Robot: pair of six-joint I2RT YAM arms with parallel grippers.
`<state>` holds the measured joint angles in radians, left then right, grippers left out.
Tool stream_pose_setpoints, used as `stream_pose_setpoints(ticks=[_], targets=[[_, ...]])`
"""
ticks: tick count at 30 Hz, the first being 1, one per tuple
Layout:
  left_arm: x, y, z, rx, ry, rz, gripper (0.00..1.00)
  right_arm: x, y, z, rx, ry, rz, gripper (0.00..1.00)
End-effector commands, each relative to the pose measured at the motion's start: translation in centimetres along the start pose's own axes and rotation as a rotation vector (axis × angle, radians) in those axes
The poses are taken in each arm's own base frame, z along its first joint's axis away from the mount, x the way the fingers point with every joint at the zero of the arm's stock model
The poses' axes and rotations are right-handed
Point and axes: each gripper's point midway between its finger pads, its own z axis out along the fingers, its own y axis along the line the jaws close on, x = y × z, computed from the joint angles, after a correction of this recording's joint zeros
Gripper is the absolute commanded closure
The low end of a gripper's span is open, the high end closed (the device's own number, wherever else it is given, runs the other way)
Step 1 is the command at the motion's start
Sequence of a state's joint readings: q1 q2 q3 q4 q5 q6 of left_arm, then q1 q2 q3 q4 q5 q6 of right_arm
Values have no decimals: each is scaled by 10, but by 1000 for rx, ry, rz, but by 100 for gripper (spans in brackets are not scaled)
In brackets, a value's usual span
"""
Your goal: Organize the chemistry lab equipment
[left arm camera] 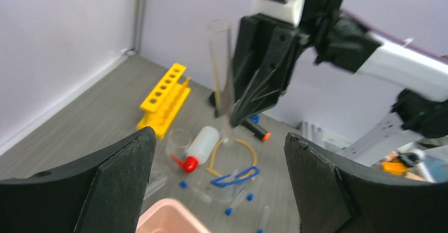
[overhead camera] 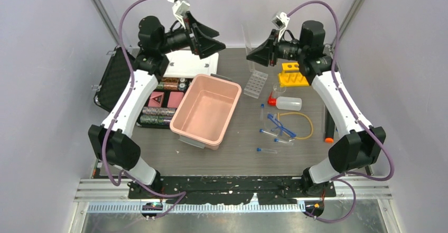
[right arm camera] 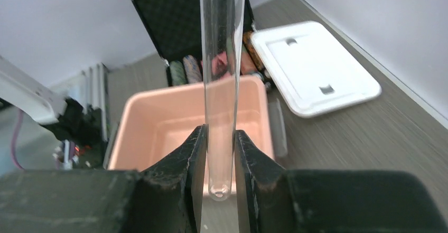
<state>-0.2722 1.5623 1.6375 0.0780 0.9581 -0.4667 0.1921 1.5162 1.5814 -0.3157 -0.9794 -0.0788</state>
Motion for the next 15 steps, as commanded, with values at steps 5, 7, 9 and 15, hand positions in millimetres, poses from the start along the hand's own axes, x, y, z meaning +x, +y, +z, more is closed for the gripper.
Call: stream_pose_setpoints(ticks=[5,7,9,15], targets=[[-26,-47,38,181,-118,-107,13,-52,46,22,-137,-226,106,95],[-21,-46,43,178,-116,-135,14,-54,51,23,-152,-239,111,95],[-16,-46,47,173,-115,-159,17,-55,56,25,-161,-250,104,95],[-5,-29,55,114,-134,-271,26,-57,68,24,-173,-272,87,95]])
